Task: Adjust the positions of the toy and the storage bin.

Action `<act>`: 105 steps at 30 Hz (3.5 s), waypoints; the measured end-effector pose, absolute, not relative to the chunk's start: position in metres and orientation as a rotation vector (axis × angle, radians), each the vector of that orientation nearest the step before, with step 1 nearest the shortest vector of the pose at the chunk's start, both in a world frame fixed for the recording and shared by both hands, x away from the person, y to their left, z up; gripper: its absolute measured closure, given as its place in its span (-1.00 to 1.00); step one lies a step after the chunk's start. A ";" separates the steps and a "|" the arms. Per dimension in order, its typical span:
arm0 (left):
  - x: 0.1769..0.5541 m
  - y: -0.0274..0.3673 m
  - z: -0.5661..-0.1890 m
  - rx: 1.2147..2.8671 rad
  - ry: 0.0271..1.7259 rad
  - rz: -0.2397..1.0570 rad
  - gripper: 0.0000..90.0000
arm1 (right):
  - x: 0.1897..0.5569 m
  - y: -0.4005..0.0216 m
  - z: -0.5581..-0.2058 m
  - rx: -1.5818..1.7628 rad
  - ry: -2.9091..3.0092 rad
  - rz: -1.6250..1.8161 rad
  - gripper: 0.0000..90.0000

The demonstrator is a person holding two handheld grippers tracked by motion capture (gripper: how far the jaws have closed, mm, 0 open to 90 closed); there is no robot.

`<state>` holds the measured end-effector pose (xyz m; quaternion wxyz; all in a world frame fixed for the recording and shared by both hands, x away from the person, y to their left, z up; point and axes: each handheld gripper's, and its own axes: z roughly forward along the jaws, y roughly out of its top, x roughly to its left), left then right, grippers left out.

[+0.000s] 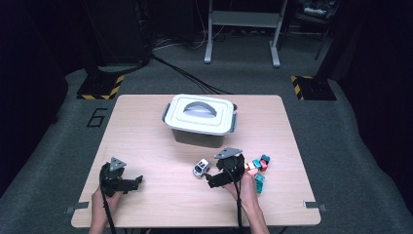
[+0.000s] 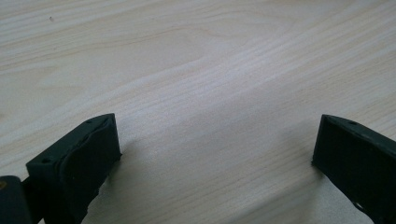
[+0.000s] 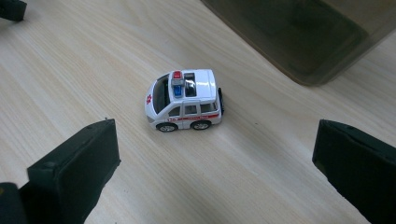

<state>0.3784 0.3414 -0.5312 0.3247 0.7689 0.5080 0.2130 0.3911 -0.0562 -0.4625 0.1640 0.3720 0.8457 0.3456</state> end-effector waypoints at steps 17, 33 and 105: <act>0.378 0.342 -0.531 2.017 1.331 0.560 -0.99 | 0.402 -0.020 -0.480 0.990 2.519 0.947 -1.00; 0.379 0.342 -0.531 2.022 1.327 0.555 -0.99 | 0.423 0.001 -0.502 1.007 2.577 0.834 -0.78; 0.379 0.342 -0.531 2.022 1.326 0.555 -0.99 | 0.409 -0.042 -0.456 1.068 2.439 0.963 -0.45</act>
